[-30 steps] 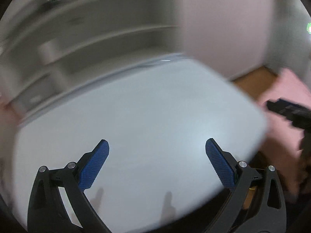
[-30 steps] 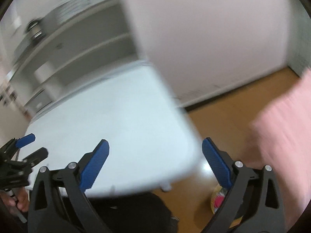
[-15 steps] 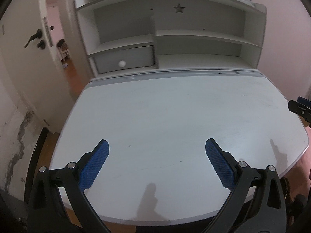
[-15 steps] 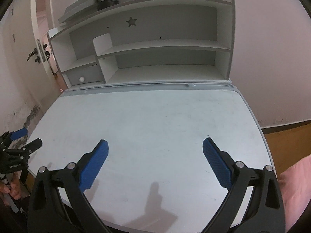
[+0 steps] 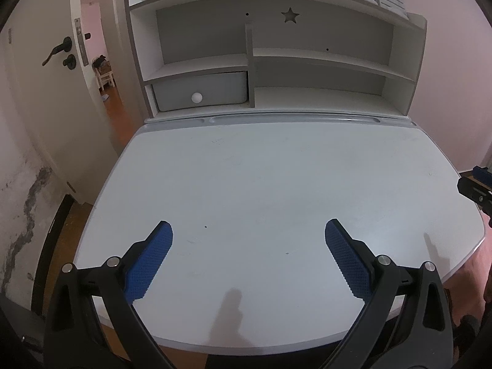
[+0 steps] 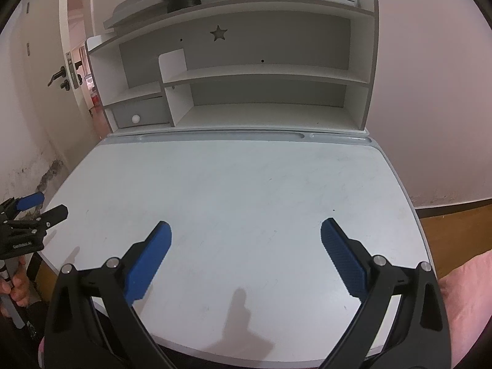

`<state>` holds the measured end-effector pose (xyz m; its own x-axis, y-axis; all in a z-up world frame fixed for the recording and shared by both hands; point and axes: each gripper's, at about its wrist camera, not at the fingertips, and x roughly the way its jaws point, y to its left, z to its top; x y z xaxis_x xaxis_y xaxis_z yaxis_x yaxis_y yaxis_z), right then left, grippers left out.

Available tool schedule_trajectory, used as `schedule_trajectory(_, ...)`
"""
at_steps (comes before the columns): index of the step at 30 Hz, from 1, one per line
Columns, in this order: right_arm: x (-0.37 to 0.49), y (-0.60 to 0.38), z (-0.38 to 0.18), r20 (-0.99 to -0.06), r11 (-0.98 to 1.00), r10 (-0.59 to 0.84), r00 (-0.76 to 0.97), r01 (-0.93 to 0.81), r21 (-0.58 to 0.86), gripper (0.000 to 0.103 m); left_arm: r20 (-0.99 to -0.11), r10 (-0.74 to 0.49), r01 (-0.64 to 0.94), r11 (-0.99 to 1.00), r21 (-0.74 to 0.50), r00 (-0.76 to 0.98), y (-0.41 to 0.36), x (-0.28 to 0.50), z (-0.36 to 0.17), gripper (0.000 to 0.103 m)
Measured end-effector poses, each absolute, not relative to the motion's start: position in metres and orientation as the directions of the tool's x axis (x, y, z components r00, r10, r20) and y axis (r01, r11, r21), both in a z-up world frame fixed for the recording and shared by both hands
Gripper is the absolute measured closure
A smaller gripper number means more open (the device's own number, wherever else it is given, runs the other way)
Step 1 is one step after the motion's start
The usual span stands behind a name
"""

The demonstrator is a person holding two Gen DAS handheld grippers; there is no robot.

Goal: Collect trash

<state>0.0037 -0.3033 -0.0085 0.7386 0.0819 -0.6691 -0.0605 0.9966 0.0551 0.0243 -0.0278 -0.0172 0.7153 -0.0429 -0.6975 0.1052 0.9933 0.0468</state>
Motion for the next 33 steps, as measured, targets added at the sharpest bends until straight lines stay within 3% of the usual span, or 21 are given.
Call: schedule_trajectory(33, 0.0002, -0.3, -0.0081, -0.669, 0.997, 0.08, 0.739, -0.069, 0.042, 0.008, -0.703, -0.04, 0.101, 0.994, 0.046, 0.71, -0.0251, 0.0223, -0.0223, 0.007)
